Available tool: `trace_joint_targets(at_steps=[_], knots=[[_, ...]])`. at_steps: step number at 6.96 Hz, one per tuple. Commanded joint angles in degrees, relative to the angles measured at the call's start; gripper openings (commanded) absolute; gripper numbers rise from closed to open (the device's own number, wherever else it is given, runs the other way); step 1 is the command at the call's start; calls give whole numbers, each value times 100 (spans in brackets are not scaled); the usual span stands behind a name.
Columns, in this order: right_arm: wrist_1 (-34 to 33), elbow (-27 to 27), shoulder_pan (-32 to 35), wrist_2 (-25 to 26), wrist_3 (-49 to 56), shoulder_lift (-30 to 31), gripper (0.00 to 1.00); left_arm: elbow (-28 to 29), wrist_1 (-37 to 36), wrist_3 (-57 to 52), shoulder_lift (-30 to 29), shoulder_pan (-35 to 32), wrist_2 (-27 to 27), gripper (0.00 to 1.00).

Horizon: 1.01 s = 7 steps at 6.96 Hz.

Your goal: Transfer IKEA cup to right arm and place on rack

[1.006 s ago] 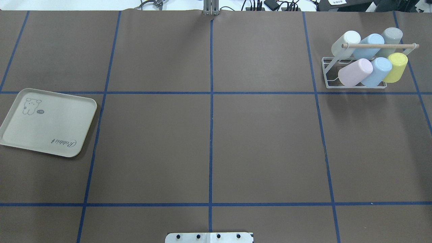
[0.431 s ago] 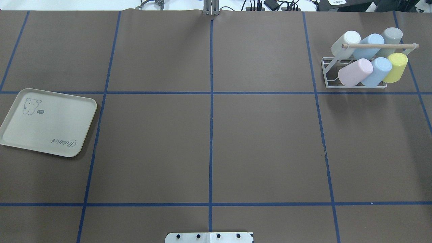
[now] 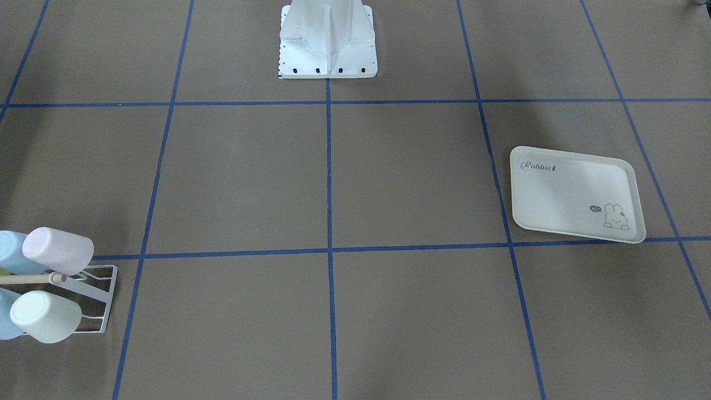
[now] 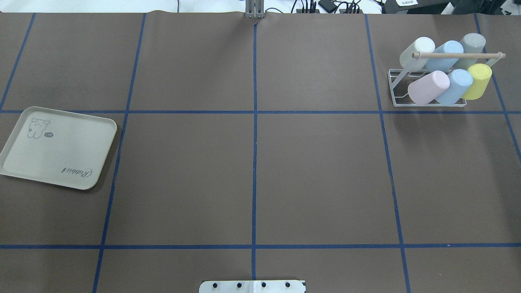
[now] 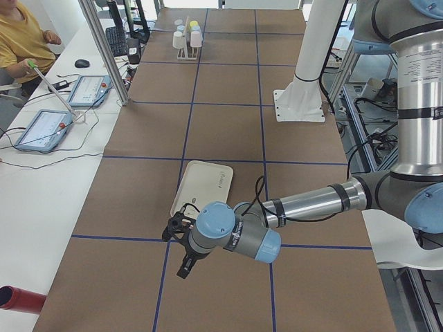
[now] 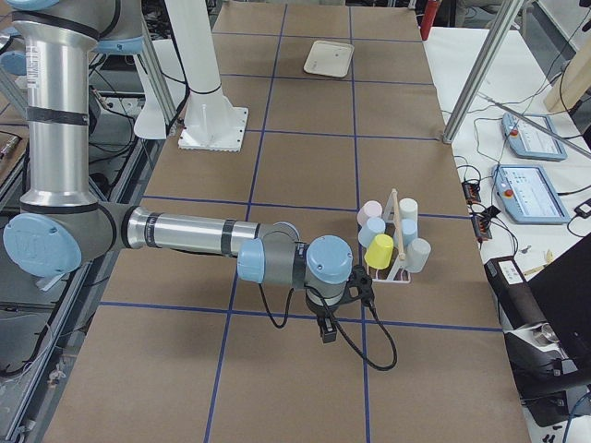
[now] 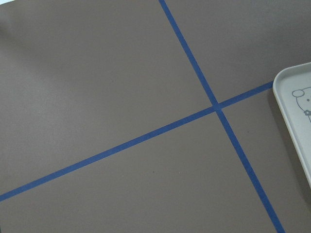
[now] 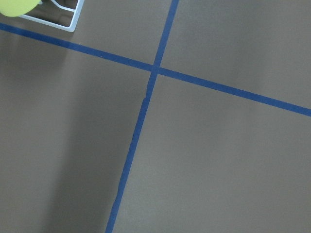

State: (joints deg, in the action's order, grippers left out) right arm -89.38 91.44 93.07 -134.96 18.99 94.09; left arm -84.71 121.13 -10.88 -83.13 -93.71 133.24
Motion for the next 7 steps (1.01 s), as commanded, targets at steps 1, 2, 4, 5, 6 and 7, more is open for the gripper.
trace_joint_targets(at_steps=[1,2,4,5,6,7], knots=[[0,5,0,-12,8,21,100,-1390,-2213,-27,-29,187,-706,100],[0,5,0,-12,8,30,100,-2017,-3270,-71,41,178,-929,100],[0,5,0,-12,9,30,100,-2051,-3175,-283,367,161,-574,100],[0,5,0,-12,17,30,100,-1928,-3201,-239,437,161,142,100],[0,5,0,-12,17,30,100,-1823,-3210,-143,455,161,358,100],[9,5,0,-12,9,30,100,-1726,-3175,58,438,161,378,100]])
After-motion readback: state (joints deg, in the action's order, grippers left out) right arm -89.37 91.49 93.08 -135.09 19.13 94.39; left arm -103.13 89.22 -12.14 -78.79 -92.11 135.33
